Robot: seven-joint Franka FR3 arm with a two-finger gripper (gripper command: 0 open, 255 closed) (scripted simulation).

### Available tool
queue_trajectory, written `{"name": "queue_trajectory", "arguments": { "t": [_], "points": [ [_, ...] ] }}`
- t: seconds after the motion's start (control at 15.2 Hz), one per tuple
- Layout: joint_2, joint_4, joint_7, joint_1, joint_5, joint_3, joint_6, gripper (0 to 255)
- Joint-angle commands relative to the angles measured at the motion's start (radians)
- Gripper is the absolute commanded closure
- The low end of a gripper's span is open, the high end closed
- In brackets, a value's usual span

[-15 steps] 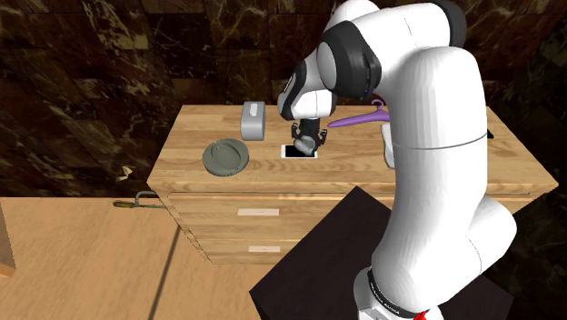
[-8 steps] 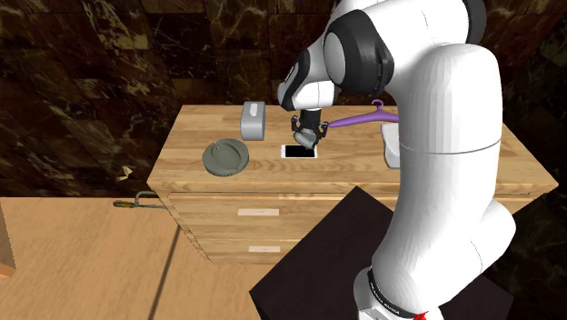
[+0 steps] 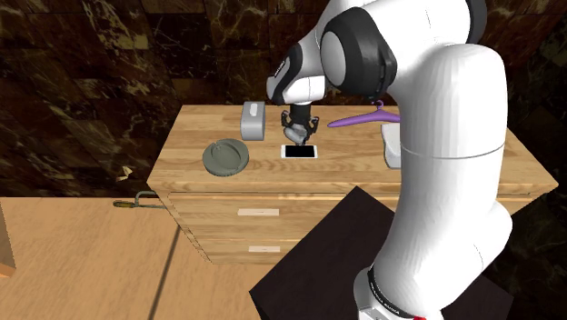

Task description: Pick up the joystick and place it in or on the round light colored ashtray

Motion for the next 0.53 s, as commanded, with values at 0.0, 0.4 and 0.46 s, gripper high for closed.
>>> {"name": "queue_trajectory", "arguments": {
  "t": [0.0, 0.4, 0.46],
  "points": [
    [0.016, 0.025, 0.044, 0.03, -0.001, 0.011, -0.007, 255],
    [0.085, 0.143, 0.169, 0.112, -0.003, 0.042, -0.051, 255],
    [0.099, 0.167, 0.189, 0.125, -0.004, 0.047, -0.06, 255]
  ]
}}
